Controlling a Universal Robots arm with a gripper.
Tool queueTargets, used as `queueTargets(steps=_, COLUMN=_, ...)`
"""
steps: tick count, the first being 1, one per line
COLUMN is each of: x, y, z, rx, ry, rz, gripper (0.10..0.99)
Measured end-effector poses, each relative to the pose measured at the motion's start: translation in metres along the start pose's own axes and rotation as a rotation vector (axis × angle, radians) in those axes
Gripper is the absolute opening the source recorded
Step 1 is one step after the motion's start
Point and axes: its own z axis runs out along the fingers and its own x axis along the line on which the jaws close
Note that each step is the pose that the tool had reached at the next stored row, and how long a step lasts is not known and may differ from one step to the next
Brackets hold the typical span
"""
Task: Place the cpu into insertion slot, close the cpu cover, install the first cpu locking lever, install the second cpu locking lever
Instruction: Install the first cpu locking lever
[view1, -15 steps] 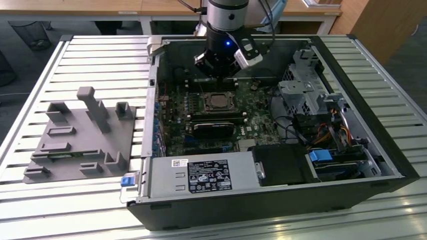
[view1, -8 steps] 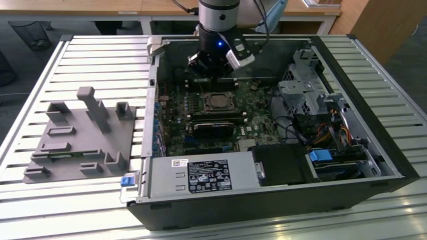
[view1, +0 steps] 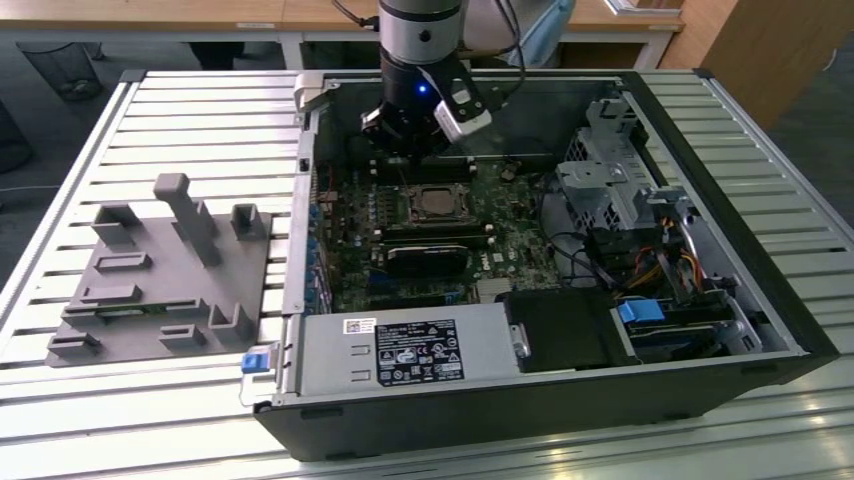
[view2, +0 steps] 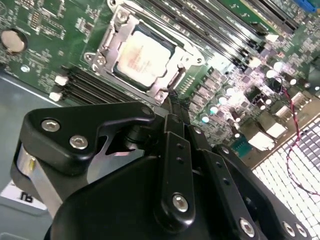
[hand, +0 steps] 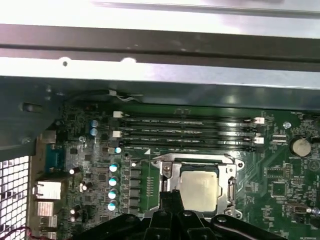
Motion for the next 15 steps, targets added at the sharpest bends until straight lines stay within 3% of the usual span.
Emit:
queueTargets(steps=11, x=0.0252, y=0.0025, z=0.0007, rx=0.000, ry=0.0001, rz=0.000, gripper=0.122)
queueTargets(steps=15, x=0.0326, y=0.0064, z=0.0009, rx=0.000, ry=-0.0001, rz=0.000, gripper=0.122)
